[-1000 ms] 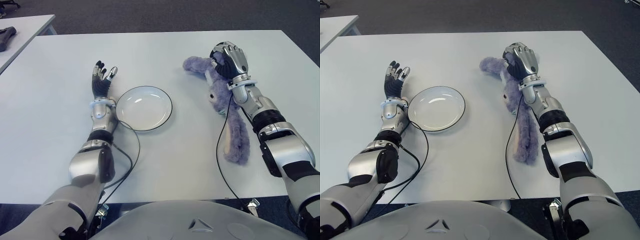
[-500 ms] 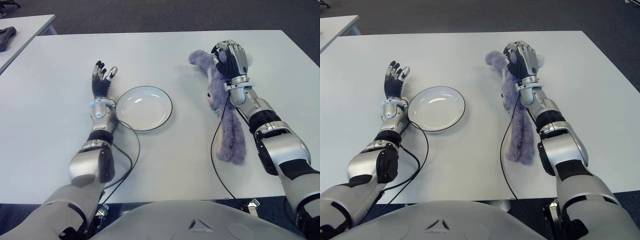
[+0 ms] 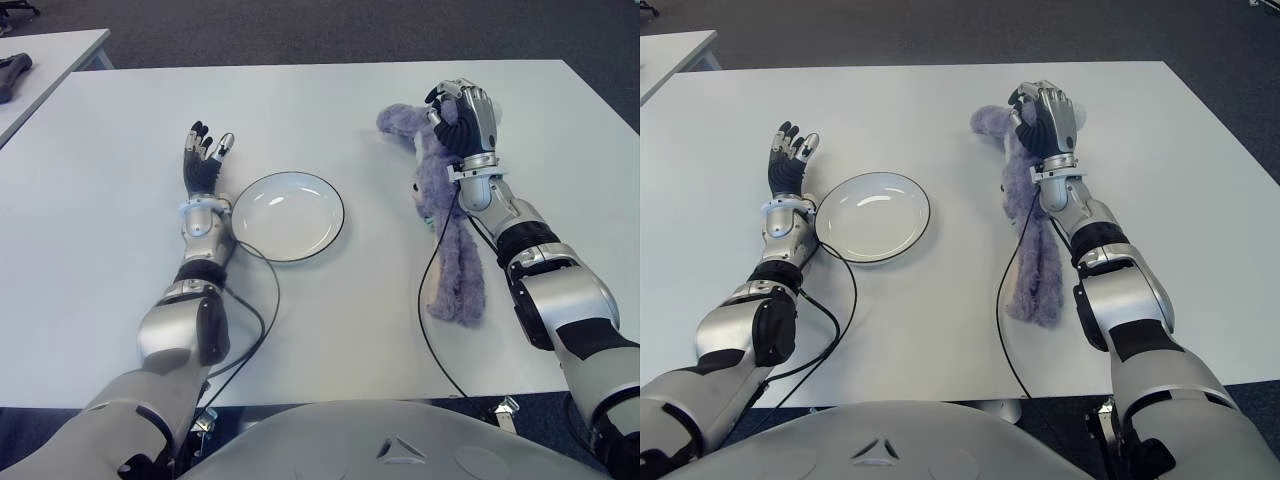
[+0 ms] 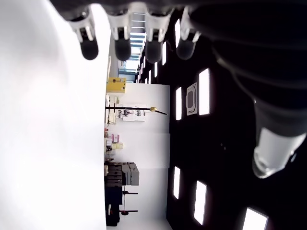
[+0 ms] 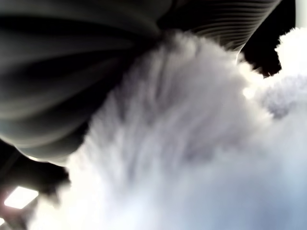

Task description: Put the doll into the plate.

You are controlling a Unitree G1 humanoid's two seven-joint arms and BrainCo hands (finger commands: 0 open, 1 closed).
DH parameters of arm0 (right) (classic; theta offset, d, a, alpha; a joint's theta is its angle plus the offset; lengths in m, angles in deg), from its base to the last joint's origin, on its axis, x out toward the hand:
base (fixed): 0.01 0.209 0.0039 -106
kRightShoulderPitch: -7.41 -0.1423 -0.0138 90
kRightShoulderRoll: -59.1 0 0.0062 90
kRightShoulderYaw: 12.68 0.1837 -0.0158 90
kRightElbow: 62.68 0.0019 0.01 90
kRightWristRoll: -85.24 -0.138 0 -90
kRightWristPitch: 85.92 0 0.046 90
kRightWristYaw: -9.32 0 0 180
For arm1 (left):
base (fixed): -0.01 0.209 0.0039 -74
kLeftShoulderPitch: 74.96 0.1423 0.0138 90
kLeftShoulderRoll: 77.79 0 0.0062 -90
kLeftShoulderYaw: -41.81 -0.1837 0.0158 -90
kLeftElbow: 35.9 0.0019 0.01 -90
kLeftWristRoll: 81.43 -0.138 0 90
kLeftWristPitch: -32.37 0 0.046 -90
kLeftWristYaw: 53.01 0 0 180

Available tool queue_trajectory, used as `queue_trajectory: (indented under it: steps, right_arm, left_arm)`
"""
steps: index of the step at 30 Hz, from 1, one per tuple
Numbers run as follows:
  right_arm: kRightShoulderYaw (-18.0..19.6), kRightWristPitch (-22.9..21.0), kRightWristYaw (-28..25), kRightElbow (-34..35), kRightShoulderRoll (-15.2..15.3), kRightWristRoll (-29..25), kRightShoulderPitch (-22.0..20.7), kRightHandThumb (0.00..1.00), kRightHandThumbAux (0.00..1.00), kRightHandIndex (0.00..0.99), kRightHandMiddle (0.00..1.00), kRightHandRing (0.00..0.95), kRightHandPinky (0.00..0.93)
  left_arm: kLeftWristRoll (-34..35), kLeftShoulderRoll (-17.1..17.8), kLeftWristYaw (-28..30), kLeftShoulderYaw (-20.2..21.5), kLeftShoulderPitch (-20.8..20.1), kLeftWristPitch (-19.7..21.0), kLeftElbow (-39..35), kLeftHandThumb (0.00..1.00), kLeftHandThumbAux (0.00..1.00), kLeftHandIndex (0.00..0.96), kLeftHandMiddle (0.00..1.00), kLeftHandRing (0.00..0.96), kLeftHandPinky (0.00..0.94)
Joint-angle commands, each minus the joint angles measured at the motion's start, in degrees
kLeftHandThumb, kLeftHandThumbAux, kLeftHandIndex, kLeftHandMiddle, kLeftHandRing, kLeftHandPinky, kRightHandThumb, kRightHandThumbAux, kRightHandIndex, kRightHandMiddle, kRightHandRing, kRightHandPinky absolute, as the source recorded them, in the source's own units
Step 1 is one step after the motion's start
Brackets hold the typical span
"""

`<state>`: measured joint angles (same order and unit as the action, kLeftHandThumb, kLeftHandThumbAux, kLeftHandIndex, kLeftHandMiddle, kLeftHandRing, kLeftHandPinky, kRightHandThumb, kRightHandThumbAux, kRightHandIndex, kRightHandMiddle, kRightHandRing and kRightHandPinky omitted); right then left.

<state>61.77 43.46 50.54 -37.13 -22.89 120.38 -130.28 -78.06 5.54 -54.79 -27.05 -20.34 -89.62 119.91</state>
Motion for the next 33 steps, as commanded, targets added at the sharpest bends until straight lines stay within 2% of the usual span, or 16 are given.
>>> queue_trajectory:
  steps: [1,17,33]
  right_arm:
    - [0.17,1.74,-0.03,-2.73,-2.66,-1.72,2.66,0.703,0.712,0.44,0.841,0.849,0.855]
    - [0.57,2.11,-0.08,-3.22,-2.44,-2.68,2.32,0.704,0.711,0.44,0.842,0.852,0.858]
    - [0.63,3.49,1.12,-1.9,-0.55,-1.95,0.01,0.704,0.712,0.44,0.843,0.854,0.859]
  left_arm:
    - [1.17,-6.03,-0.47,0.62,16.03,0.93,9.11,0.0,0.592,0.037,0.083,0.036,0.0]
    - [1.27,-6.2,-0.64,0.78,15.96,0.87,9.1,0.0,0.577,0.03,0.08,0.034,0.0]
    - [1.22,-6.54,-0.92,0.68,15.81,0.86,9.04,0.0,0.564,0.033,0.087,0.041,0.0]
